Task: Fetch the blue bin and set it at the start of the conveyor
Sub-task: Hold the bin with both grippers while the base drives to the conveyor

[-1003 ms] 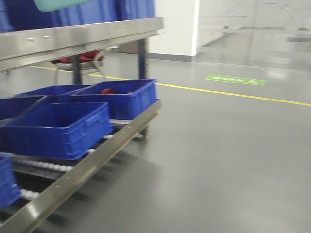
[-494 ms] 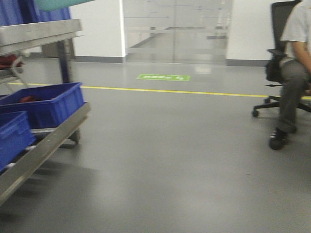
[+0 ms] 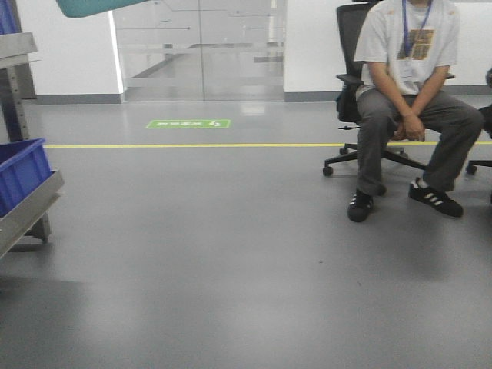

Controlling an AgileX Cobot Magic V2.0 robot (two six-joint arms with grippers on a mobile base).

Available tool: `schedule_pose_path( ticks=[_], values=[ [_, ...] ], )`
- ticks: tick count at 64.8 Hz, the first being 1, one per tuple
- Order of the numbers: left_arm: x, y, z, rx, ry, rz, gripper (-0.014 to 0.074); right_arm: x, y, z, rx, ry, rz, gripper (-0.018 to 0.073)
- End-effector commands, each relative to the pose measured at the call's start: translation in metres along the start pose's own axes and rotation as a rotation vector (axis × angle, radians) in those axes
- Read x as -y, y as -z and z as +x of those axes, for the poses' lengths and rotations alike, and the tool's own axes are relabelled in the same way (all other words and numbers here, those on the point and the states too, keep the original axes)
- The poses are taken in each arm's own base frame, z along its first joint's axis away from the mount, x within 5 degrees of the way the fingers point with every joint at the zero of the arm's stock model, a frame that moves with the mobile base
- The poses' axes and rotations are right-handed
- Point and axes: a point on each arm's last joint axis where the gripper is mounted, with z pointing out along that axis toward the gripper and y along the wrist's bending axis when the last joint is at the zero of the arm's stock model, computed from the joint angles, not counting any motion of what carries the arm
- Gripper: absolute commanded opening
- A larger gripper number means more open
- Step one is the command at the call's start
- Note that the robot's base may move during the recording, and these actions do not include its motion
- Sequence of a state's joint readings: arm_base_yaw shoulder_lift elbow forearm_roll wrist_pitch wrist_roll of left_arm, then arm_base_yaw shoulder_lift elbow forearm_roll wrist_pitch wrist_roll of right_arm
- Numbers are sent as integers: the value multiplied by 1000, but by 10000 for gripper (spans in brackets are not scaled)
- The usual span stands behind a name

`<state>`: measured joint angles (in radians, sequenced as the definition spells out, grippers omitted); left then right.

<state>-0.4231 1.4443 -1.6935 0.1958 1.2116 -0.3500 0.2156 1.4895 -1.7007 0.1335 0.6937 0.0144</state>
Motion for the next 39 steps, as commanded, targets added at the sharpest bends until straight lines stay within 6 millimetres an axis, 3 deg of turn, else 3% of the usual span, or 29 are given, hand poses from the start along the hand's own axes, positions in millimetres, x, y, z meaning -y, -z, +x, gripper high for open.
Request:
schedule_pose_path(
  ticks=[1, 39],
  values=[
    [-3, 6, 0, 12, -34, -15, -111, 1, 7, -12, 103, 14, 9, -153],
    [-3, 6, 0, 12, -34, -15, -111, 1, 7, -12, 103, 14, 9, -153]
  ],
)
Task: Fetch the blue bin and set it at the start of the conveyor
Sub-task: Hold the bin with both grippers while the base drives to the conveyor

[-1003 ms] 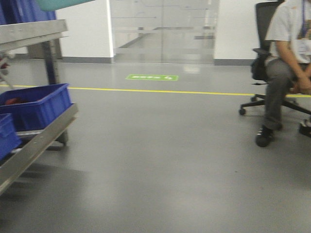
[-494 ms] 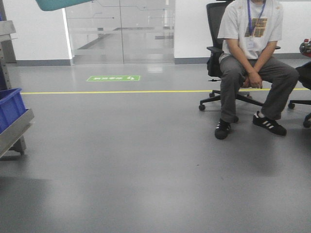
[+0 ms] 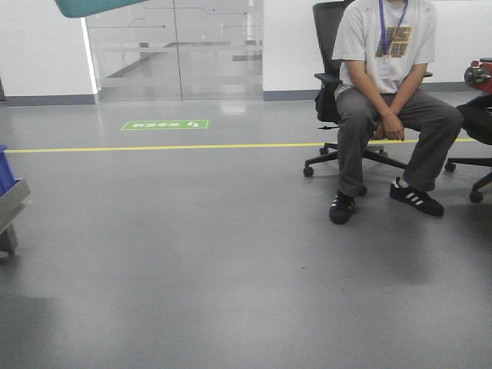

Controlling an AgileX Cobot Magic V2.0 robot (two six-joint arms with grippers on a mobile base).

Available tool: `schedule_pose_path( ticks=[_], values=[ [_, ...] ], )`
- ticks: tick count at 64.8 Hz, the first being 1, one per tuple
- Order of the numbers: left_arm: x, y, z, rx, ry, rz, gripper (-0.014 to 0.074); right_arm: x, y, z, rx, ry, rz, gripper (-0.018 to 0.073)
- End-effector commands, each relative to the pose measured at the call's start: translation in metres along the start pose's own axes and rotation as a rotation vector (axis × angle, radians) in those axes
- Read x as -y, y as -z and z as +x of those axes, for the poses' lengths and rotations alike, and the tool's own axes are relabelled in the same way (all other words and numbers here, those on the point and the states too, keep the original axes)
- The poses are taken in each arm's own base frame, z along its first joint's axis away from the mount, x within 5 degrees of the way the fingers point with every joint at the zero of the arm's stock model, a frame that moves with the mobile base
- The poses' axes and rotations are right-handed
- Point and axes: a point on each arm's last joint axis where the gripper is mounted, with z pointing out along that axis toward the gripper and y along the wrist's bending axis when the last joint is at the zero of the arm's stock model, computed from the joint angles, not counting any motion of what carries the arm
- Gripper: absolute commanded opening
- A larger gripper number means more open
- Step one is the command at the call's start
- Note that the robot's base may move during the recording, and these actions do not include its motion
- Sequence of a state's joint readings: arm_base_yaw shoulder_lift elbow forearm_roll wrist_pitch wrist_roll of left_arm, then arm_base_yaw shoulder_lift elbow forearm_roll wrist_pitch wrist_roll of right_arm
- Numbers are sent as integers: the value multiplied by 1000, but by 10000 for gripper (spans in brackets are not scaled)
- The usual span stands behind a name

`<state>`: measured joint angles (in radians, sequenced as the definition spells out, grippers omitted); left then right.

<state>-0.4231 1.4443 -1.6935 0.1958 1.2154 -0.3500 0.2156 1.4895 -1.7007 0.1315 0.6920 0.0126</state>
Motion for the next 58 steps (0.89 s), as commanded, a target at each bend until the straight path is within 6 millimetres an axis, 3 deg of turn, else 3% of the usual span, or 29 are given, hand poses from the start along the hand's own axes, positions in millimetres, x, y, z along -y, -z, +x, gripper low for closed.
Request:
schedule_pose_path(
  ticks=[1, 58],
  values=[
    [-3, 6, -1, 15, -34, -13, -111, 1, 7, -12, 101, 11, 8, -153],
    [-3, 6, -1, 15, -34, -13, -111, 1, 7, -12, 101, 11, 8, -153]
  ],
)
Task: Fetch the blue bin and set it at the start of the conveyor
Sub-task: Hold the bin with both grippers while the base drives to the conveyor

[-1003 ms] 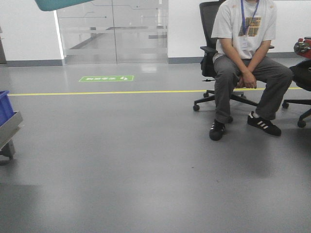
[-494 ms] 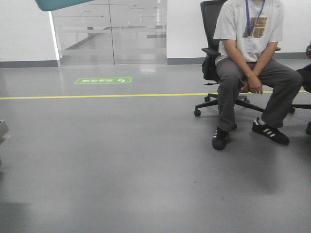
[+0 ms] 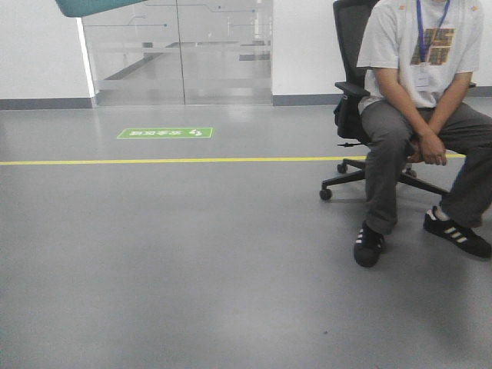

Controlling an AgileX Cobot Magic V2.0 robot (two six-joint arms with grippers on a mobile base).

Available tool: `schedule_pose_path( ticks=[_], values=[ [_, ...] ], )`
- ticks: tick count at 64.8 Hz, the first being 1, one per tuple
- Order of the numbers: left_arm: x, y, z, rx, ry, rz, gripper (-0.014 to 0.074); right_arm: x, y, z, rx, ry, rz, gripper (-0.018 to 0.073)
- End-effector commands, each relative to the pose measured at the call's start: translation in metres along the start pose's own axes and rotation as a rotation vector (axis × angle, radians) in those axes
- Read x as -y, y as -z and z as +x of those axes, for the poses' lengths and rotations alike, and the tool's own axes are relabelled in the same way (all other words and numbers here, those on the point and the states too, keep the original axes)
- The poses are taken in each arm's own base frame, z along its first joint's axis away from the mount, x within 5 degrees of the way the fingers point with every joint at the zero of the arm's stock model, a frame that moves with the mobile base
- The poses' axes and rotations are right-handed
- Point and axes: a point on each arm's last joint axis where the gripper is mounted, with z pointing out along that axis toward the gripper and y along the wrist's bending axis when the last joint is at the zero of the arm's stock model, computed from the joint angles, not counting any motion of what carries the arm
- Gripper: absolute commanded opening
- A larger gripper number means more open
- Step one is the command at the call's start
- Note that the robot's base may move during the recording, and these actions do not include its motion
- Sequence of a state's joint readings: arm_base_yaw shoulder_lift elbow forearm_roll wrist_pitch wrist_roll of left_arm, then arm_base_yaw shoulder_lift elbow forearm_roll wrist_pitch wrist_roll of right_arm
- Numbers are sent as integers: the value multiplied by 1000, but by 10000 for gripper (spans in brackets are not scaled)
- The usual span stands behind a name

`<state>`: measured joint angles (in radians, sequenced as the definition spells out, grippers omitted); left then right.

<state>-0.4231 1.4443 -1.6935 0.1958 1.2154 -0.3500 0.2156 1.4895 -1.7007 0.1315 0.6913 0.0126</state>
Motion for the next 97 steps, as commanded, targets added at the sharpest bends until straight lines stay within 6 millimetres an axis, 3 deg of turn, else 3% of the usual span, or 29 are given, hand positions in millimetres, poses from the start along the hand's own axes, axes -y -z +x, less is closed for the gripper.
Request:
schedule_pose_path(
  ticks=[1, 45, 97],
  values=[
    [-3, 6, -1, 15, -34, -13, -111, 1, 7, -12, 100, 11, 8, -153],
    [-2, 6, -4, 49, -35, -4, -111, 1, 7, -12, 103, 11, 8, -153],
    [8, 17, -43, 502, -79, 91, -111, 1, 7, -13, 117, 11, 8, -153]
  ],
)
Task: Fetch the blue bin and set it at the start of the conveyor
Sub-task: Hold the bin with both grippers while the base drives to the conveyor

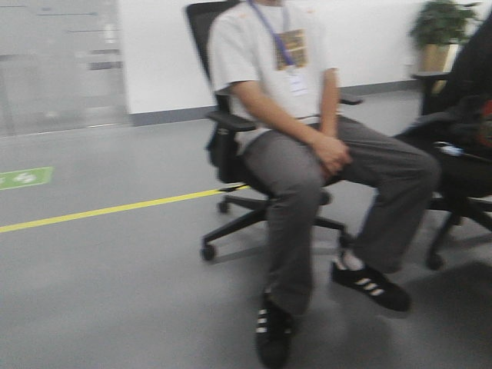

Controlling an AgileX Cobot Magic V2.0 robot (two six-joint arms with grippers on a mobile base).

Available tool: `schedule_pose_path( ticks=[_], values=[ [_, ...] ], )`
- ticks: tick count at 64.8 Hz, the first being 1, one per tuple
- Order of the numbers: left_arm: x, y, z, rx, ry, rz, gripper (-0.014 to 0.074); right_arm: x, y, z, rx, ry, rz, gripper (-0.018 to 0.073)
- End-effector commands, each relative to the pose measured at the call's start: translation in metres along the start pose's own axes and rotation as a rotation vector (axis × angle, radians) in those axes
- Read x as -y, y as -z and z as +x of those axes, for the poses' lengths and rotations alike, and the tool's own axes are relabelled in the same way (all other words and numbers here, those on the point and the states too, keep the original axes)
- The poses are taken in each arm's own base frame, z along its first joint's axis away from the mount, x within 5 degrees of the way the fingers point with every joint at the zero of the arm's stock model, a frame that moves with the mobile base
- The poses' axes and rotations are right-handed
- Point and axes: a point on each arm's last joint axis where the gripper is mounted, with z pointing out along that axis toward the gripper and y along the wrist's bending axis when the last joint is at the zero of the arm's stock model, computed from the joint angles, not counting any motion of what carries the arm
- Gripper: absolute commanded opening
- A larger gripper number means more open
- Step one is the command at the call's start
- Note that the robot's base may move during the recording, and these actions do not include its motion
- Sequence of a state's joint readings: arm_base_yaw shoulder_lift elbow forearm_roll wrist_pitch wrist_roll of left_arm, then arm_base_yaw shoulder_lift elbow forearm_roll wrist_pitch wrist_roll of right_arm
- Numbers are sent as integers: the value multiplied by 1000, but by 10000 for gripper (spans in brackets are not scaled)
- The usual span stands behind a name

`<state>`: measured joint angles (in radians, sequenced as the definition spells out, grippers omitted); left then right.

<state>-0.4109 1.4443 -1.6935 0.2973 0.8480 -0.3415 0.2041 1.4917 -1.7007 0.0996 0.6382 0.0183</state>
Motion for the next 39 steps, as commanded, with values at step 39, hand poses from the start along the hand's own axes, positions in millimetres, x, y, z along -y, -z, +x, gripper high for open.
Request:
schedule_pose_path(
  ticks=[39],
  values=[
    [6, 7, -14, 149, -28, 54, -111, -4, 7, -9, 67, -6, -21, -153]
  ],
)
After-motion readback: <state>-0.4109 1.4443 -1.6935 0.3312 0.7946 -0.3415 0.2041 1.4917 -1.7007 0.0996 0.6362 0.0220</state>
